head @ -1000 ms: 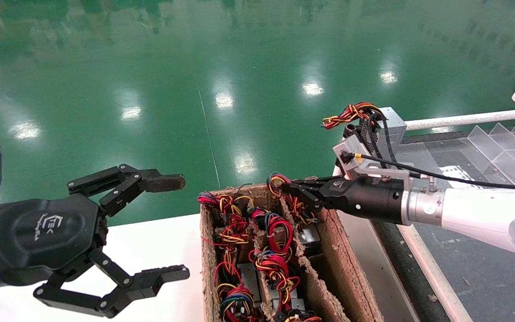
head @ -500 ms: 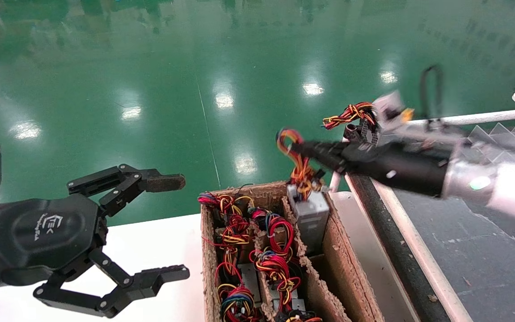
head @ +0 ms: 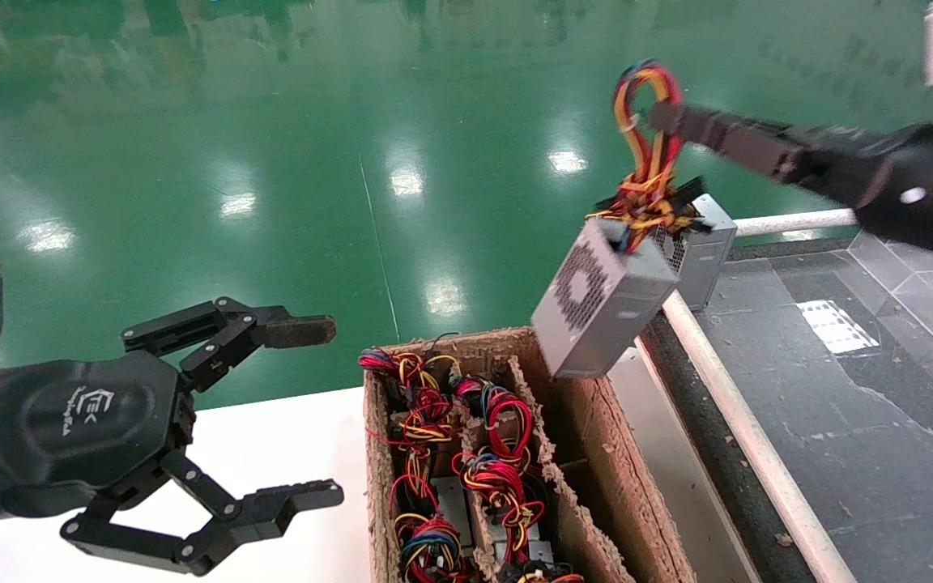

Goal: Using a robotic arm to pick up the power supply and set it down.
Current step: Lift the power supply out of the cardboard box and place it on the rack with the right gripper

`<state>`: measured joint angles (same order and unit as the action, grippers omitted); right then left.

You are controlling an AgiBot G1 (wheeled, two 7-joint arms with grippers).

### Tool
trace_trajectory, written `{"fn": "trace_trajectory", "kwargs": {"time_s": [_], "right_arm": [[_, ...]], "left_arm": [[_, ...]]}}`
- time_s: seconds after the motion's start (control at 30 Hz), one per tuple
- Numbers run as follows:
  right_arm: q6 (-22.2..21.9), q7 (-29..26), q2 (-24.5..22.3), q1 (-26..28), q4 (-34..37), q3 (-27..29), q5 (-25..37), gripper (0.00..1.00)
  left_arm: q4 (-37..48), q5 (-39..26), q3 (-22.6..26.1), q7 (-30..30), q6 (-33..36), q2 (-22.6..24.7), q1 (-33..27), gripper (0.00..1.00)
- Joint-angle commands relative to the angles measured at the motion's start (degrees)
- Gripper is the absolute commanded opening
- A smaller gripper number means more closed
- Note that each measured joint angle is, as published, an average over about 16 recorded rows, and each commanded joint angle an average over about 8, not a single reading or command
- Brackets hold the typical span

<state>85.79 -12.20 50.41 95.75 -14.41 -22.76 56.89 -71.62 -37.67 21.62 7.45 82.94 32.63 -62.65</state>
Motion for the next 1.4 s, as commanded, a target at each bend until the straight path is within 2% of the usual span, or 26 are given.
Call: {"fn": "trace_trajectory", "kwargs": {"time_s": [0.03, 0.53, 0.9, 1.0, 1.27, 1.4], "right_arm": [[0.1, 0.3, -1.1, 0.8, 0.5, 0.4, -0.3, 0.0], [-15.2, 11.5, -2.8, 4.0, 5.7, -1.5, 5.1, 0.0], [-18.1, 13.6, -4.4, 6.8, 10.3, -2.0, 6.4, 0.0], [-20.0, 13.9, -4.7, 7.6, 11.5, -2.3, 6.9, 0.0], [-32.2, 15.4, -2.4, 8.8, 13.9, -3.6, 8.8, 0.0], [-36.2, 15.7, -0.5, 8.9, 14.5, -4.1, 9.6, 0.0]], "left_arm": [[0.0, 0.0, 0.0, 0.0, 0.0, 0.0, 0.0, 1.0], [0.0, 0.0, 0.0, 0.0, 0.0, 0.0, 0.0, 1.0], [0.0, 0.0, 0.0, 0.0, 0.0, 0.0, 0.0, 1.0], [0.0, 0.0, 0.0, 0.0, 0.0, 0.0, 0.0, 1.0], [0.0, 0.0, 0.0, 0.0, 0.0, 0.0, 0.0, 1.0], [0.0, 0.0, 0.0, 0.0, 0.0, 0.0, 0.0, 1.0]]}}
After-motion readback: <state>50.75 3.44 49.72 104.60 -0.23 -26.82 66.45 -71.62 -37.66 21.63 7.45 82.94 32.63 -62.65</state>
